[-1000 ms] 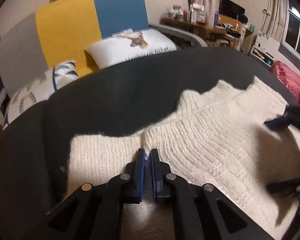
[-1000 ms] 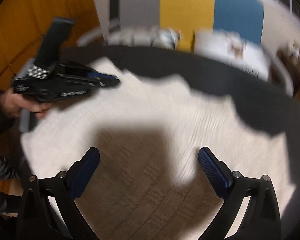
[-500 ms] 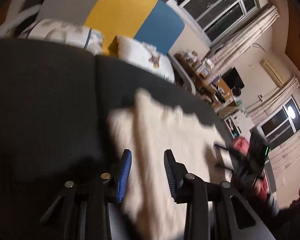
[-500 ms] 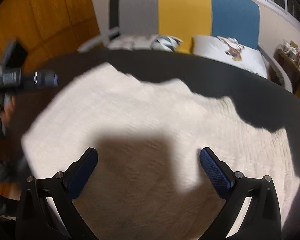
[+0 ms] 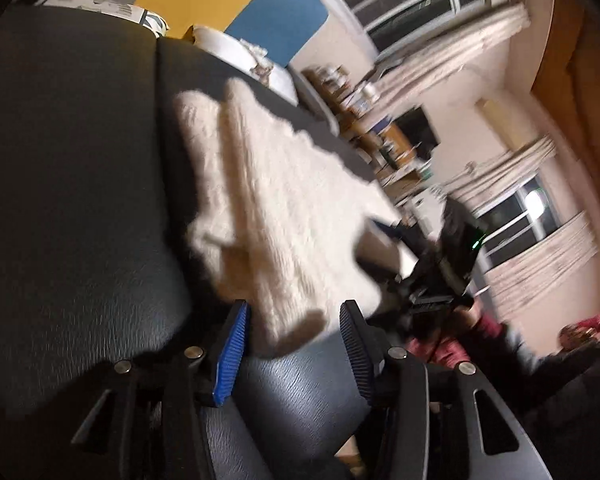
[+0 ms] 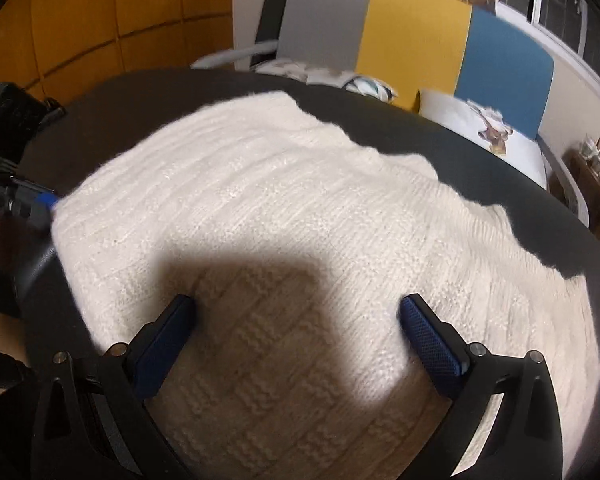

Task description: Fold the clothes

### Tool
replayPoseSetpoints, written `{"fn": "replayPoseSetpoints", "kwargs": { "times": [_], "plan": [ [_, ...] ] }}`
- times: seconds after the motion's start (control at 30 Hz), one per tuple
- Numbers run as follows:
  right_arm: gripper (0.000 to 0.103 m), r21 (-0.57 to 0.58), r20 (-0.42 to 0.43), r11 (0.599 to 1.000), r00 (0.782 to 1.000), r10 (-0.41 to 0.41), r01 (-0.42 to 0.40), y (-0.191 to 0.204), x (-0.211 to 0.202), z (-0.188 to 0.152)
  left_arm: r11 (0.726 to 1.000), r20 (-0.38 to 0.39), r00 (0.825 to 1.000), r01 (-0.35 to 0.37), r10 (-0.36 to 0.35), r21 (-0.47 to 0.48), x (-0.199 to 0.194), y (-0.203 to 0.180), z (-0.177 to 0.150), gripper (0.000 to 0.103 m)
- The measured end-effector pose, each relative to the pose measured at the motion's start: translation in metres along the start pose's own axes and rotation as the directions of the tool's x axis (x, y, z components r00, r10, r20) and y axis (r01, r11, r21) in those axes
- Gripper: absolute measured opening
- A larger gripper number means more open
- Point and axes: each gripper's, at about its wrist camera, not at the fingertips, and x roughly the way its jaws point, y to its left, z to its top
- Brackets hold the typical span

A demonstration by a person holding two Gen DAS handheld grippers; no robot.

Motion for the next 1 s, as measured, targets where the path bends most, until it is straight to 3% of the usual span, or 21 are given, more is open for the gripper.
{"fn": "replayPoseSetpoints", "kwargs": {
  "times": [0.1,0.2,0.33,0.47,0.57,0.63,0.77,0.93,0.97,1.0],
  "plan": [
    [0.103,-0.008,-0.049,0.999,0.998,0.046,-0.046,-0.008,-0.001,0.005,0.999,-0.012,0.999,0.05,-0.05,0.008,0.005,0.002,0.007,0.044],
    [0.103,-0.092,-0.107,0.993,0.992,0.063,-0.073,-0.012,0.0,0.007,0.999,-0.083,0.996,-0.026,0.03,0.047,0.022,0.002,0.003,0.007],
    [0.103,-0.101,-0.019,0.99,0.995,0.095,-0.097,-0.024,-0.006,-0.012,0.999,-0.035,0.999,0.016,-0.014,0.051,0.011,-0.012,-0.022,0.005],
    [0.103,-0.08,0.01,0.988,0.991,0.134,-0.133,-0.038,-0.011,-0.022,1.0,-0.04,0.999,0.023,-0.024,-0.02,0.011,-0.003,-0.045,0.006],
    [0.103,-0.099,0.001,0.988,0.993,0.119,-0.119,-0.035,-0.011,-0.019,0.992,0.031,0.997,0.073,-0.07,-0.1,-0.001,0.003,-0.039,0.021],
    [0.103,-0.113,-0.008,0.988,0.995,0.104,-0.104,-0.032,-0.011,-0.017,0.995,0.084,0.995,0.059,-0.052,-0.077,-0.007,0.001,-0.03,0.026],
    [0.103,-0.069,-0.045,0.994,0.996,0.082,-0.085,-0.025,-0.016,-0.002,0.996,0.032,0.999,0.02,-0.017,-0.089,0.005,0.011,-0.014,0.031],
    [0.103,-0.069,0.01,0.988,0.991,0.137,-0.136,0.0,-0.04,0.015,0.998,-0.044,0.998,0.053,-0.054,-0.035,0.027,0.003,-0.004,0.032],
    [0.103,-0.08,0.005,0.988,0.991,0.131,-0.131,0.005,-0.04,0.017,1.0,-0.062,0.998,0.028,-0.028,-0.005,0.032,0.0,-0.006,0.029],
    [0.103,-0.09,-0.008,0.989,0.993,0.117,-0.117,0.01,-0.038,0.017,1.0,-0.08,0.997,0.004,-0.002,0.025,0.037,-0.004,-0.008,0.018]
  ]
}}
